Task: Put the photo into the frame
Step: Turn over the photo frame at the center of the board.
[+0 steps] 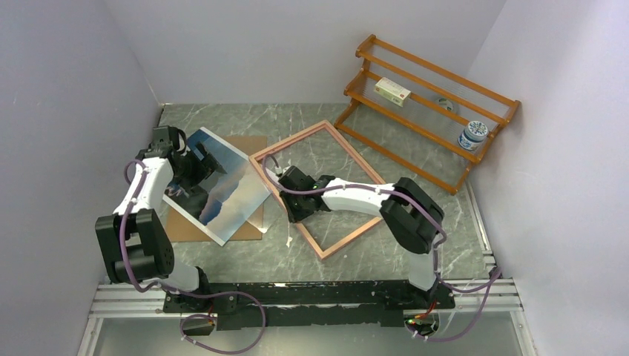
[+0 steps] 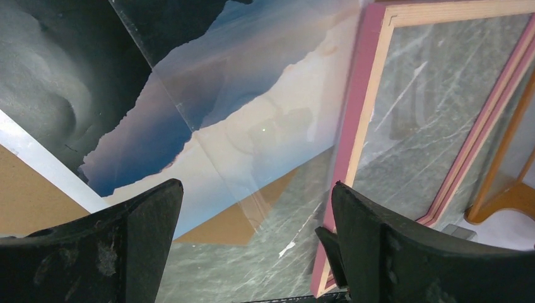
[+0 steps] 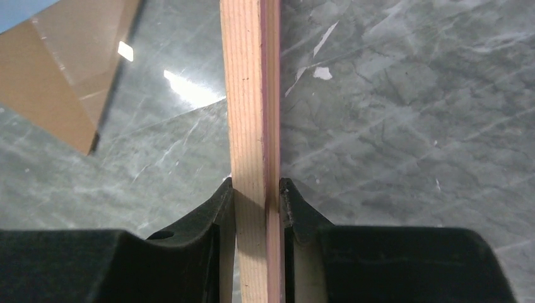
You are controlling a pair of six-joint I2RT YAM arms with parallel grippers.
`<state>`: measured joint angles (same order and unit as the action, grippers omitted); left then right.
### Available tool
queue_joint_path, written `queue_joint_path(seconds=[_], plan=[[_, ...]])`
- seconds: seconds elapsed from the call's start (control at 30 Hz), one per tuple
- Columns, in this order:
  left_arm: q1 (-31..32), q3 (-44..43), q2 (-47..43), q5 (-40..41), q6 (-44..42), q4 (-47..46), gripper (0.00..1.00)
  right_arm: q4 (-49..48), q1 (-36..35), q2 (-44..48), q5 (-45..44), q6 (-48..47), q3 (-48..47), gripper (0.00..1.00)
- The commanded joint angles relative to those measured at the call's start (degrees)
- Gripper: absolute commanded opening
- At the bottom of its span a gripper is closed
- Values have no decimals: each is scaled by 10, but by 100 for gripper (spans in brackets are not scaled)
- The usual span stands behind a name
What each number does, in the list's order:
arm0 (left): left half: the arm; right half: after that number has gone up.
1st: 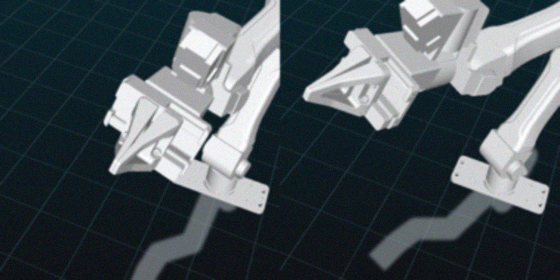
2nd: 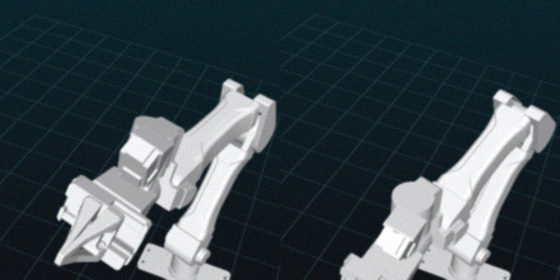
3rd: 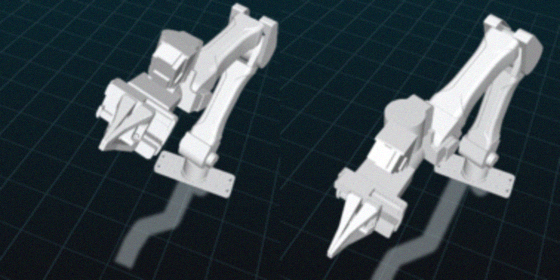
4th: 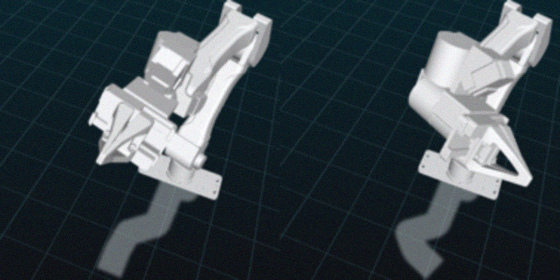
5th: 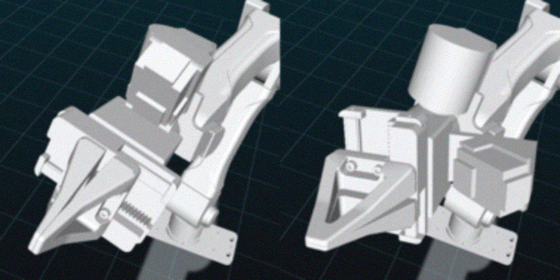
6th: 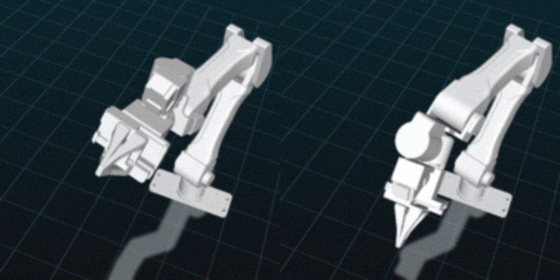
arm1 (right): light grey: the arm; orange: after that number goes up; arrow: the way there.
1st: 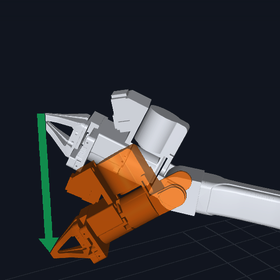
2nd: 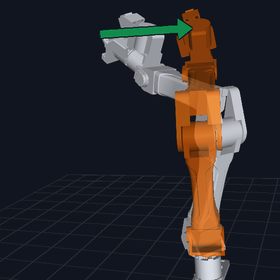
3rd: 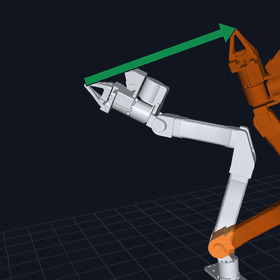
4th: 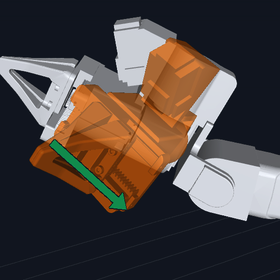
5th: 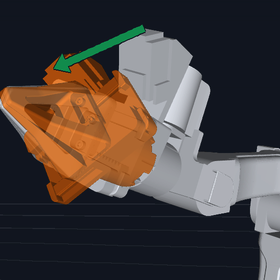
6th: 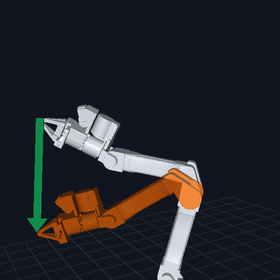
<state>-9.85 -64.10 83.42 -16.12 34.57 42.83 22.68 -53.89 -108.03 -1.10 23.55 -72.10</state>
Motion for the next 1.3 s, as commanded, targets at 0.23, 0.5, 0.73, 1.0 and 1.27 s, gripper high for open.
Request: queue_joint_path(seconds=[0.23, 0.5, 0.73, 1.0, 1.27], plan=[[-34, 62, 10, 15, -11, -48, 94, 22, 23, -32, -73, 34, -82, 49], [-103, 21, 50, 2, -16, -86, 94, 44, 23, -13, -54, 29, -123, 63], [-162, -38, 139, -29, -20, -155, 94, 26, 23, -9, -48, 0, -116, 64], [-171, -71, 196, -182, 1, -222, 76, 12, 20, -8, 26, 7, -131, 62], [-129, -24, 144, -173, 8, -204, 71, -27, 24, 22, 45, 210, -102, 61]])
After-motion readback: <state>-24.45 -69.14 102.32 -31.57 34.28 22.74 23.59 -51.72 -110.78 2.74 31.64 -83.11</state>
